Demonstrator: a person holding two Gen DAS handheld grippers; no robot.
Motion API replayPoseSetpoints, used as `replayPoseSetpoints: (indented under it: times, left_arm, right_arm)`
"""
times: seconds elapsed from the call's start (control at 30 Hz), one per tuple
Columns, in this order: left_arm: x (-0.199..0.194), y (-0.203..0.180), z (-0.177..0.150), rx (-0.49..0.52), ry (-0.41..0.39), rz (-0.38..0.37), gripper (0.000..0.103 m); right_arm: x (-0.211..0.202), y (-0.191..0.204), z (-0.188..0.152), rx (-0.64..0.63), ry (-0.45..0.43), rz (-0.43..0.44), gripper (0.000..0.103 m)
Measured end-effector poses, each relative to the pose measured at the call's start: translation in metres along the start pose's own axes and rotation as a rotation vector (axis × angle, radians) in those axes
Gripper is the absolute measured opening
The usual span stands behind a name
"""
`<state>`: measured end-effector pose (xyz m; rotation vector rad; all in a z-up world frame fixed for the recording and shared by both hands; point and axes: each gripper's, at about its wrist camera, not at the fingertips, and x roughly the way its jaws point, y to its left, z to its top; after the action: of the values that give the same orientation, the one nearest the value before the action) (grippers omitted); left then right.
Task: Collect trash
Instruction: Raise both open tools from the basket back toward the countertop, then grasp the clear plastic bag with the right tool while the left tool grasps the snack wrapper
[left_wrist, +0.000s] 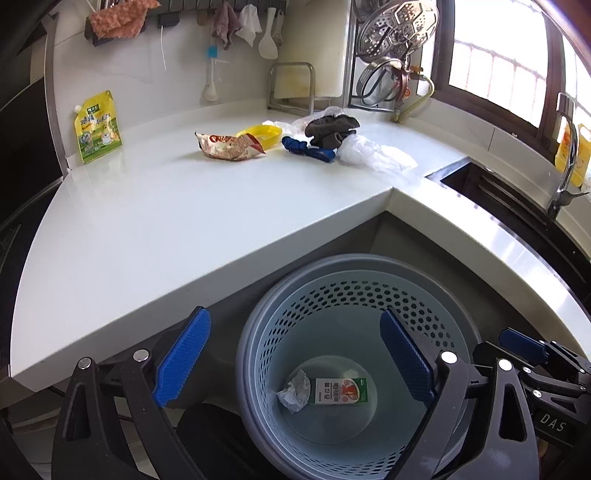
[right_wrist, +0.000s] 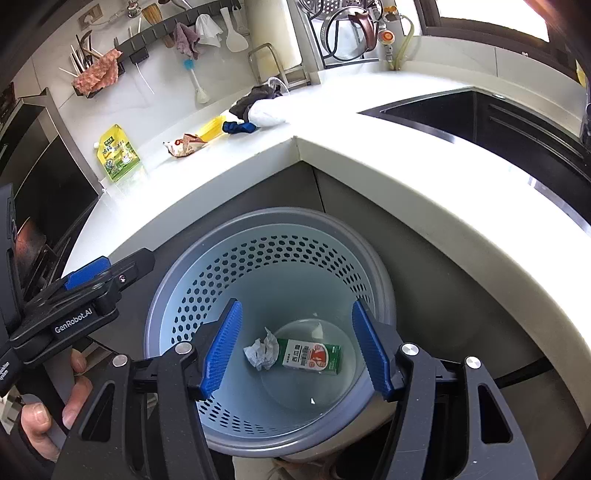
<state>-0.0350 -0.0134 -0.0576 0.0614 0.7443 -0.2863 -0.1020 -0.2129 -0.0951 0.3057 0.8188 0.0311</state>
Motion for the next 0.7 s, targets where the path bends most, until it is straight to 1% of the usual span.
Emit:
replayPoseSetpoints:
  times: [0.23, 0.43, 0.53, 0.7]
  left_arm:
    - [-0.008, 0.010, 0.022, -0.034, -0.053, -0.008, 0.096]
    - [-0.005, 0.024, 0.050, -0.057, -0.106, 0.026, 0.097]
    - [-0.001, 0.032, 0.065, -0.068, -0.131, 0.055, 0.097]
    - [0.015, 0.046, 0.091, -0.102, -0.144, 0.087, 0.097]
  right_arm:
    - [-0.001, 0.004, 0.025, -0.028, -0.055, 0.000, 0.062]
    - [0.005, 0.010, 0.057, -0.064, -0.104, 0.000, 0.064]
    - [0.011, 0.012, 0.075, -0.079, -0.126, 0.007, 0.066]
    - [0.025, 0.014, 0.106, -0.105, -0.157, 0.003, 0.068]
